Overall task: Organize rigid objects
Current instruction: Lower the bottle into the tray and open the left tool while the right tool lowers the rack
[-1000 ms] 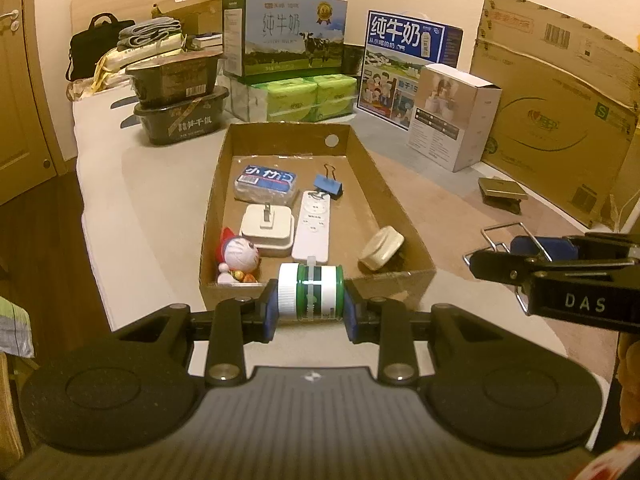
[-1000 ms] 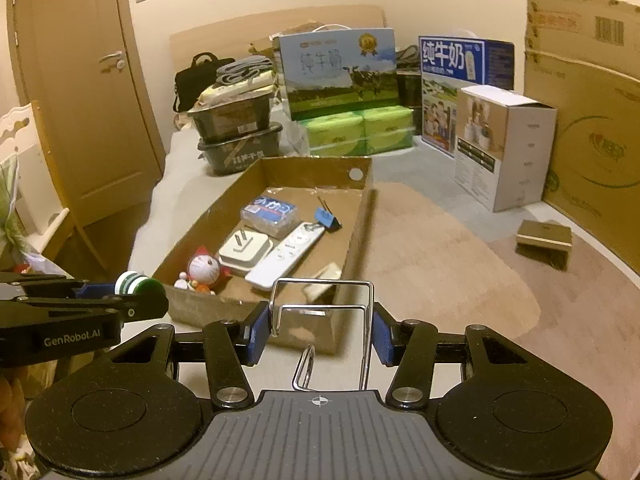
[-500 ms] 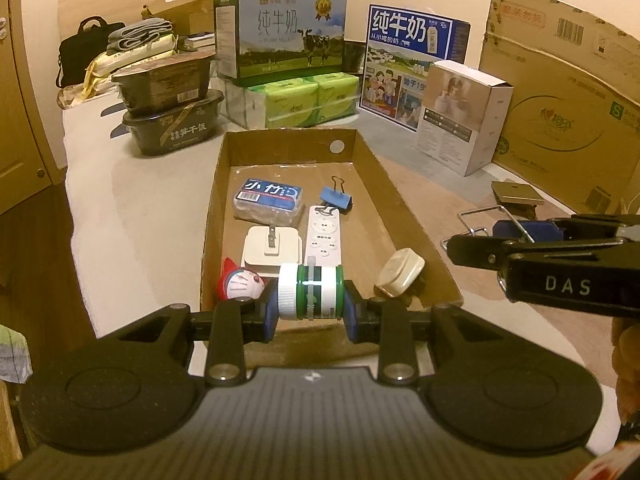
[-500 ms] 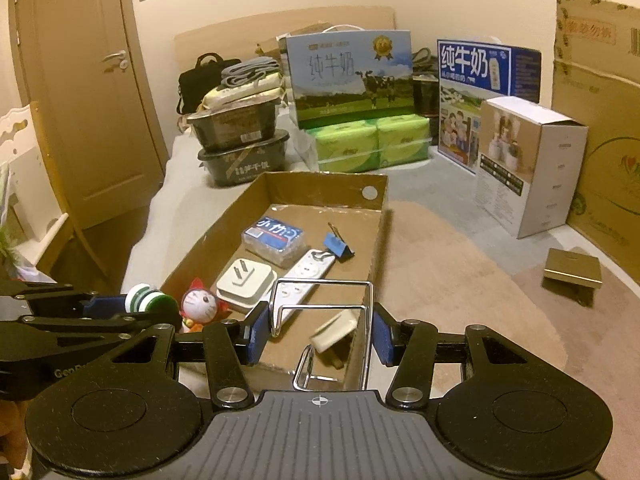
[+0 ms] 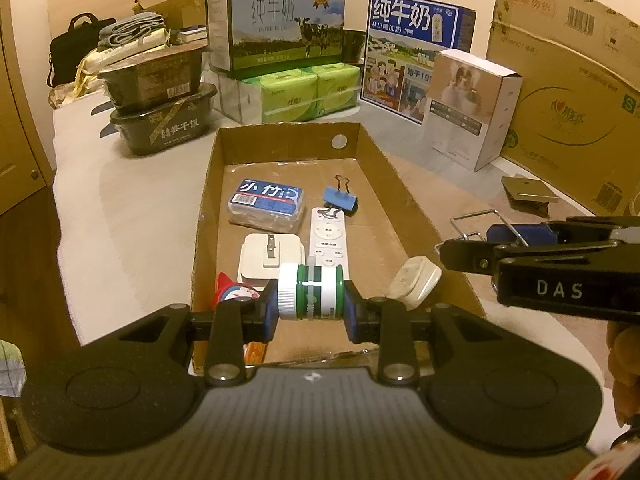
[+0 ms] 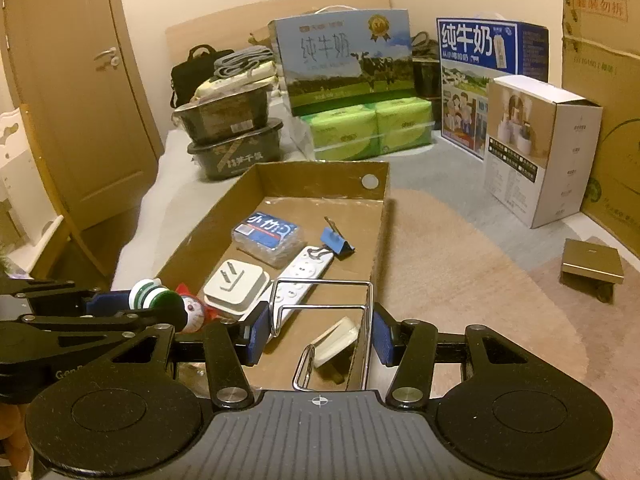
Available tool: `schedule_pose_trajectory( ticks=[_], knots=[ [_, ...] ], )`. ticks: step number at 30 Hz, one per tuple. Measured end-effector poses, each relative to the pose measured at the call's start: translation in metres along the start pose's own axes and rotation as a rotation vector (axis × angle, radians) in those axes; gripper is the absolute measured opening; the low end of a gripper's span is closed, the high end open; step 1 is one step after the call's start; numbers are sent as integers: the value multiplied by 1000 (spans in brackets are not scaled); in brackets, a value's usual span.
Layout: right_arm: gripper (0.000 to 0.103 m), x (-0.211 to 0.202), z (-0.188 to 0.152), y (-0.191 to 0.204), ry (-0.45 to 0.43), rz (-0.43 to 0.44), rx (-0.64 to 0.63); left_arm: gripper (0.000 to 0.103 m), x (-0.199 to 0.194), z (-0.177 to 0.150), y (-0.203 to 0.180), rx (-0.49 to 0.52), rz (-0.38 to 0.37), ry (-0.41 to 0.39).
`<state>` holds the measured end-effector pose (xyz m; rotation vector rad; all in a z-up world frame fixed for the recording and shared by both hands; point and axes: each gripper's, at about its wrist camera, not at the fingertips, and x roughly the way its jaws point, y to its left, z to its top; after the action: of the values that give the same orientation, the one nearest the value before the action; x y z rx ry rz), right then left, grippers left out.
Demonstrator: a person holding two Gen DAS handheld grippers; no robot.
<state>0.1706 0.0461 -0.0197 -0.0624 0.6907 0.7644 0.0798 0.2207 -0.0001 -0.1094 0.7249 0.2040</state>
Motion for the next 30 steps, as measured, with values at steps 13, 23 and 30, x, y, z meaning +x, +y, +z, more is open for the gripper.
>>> schedule_pose_trajectory(
  ticks=[13, 23, 30],
  knots=[
    [52, 25, 6, -12, 14, 2, 23, 28, 26, 1, 4, 3, -5, 30],
    [52, 33, 8, -13, 19, 15, 35, 37, 23, -1, 9, -18, 18, 21],
    [52, 31, 7, -8, 22, 23, 34, 37, 9, -6, 15, -29, 24, 9]
  ],
)
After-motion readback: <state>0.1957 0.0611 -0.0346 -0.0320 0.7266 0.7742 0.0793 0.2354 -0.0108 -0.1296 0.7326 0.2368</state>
